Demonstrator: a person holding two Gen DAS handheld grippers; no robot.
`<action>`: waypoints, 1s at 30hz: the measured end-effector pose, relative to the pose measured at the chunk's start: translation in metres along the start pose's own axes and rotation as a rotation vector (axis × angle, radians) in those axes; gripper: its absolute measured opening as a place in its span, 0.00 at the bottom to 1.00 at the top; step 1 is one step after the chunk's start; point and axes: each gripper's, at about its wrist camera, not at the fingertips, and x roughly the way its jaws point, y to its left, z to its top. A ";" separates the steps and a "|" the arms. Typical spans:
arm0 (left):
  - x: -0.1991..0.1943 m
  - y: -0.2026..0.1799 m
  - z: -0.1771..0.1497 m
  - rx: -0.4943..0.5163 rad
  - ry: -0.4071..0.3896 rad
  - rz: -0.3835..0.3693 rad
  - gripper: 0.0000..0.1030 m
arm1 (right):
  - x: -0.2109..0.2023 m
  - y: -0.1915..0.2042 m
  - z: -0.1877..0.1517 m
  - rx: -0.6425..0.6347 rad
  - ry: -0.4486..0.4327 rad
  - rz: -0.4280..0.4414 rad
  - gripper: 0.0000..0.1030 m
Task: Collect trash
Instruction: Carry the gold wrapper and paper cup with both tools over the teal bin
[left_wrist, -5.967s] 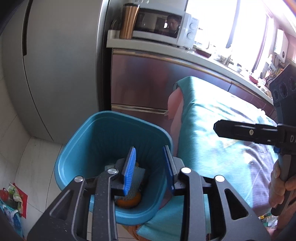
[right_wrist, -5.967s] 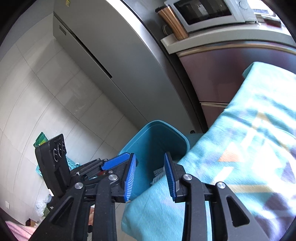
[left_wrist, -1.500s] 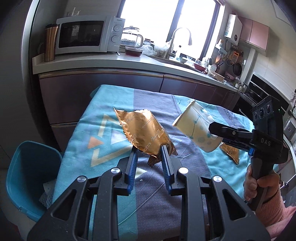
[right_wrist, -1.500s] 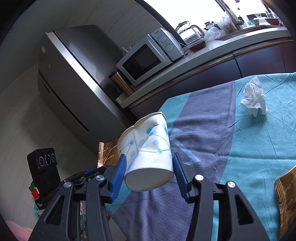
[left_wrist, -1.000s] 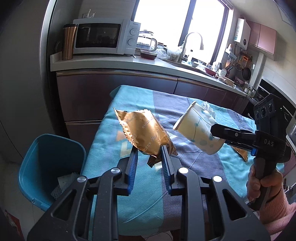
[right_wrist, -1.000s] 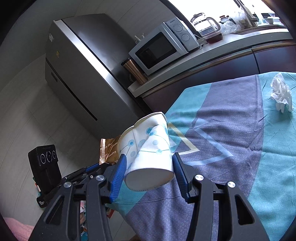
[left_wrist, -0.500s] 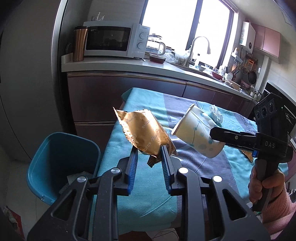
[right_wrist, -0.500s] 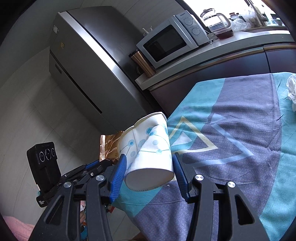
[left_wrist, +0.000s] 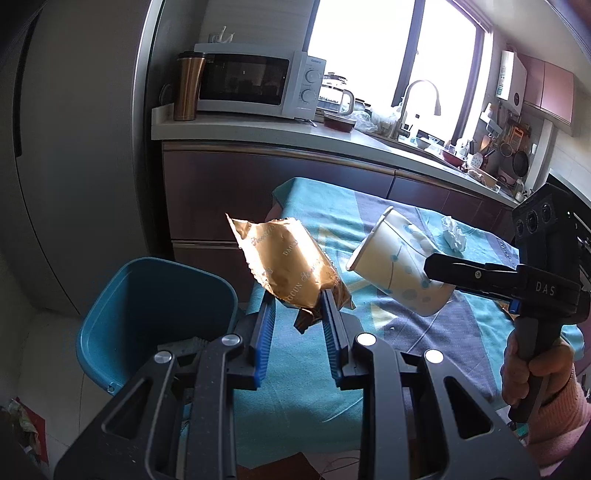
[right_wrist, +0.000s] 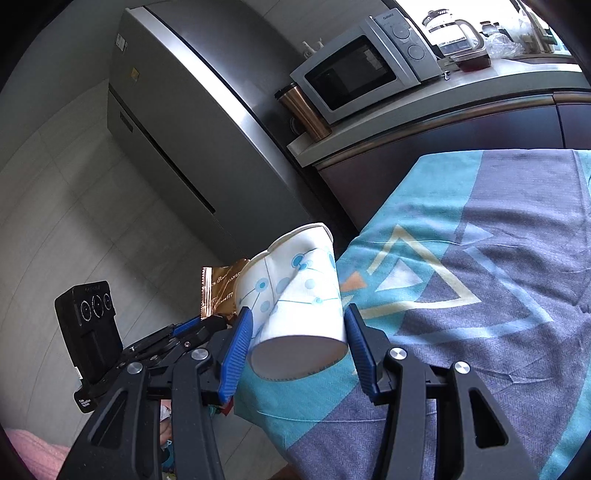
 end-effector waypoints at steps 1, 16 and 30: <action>0.000 0.002 0.000 -0.002 0.000 0.004 0.25 | 0.002 0.001 0.000 -0.002 0.003 0.002 0.48; -0.009 0.031 -0.002 -0.045 -0.016 0.060 0.25 | 0.031 0.015 0.006 -0.039 0.044 0.028 0.48; -0.013 0.056 -0.004 -0.072 -0.020 0.114 0.25 | 0.054 0.029 0.009 -0.074 0.083 0.042 0.48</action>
